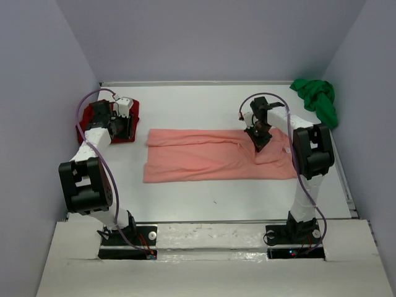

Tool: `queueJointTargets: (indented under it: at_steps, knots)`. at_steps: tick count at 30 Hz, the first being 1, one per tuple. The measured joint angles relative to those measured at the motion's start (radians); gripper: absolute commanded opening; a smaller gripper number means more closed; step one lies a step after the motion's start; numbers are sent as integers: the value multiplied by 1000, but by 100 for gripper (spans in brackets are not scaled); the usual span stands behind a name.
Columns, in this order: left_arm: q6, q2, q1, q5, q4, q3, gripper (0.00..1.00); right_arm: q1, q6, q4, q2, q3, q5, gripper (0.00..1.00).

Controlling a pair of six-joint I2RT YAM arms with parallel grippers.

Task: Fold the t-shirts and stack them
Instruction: Fold the tshirt

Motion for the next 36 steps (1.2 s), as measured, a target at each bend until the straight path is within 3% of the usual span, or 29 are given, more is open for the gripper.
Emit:
queueJointTargets:
  at_steps: [5,12,18,25,28,36]
  knots:
    - [0,0,0,0,0,0,47,0,-25,-58,-15,7,-135,0]
    - [0,-5,0,0,0,0,47,28,-92,-227,-174,-5,-378,0]
    - [0,-23,0,1,0,0,47,80,-120,-334,-319,-152,-467,0]
    - [0,-23,0,2,-1,0,47,87,-10,-224,-359,-178,-257,0]
    - [0,-23,0,4,0,0,47,87,35,-159,-344,-130,-169,21]
    - [0,-23,0,8,0,0,47,85,80,-51,-205,1,-40,33]
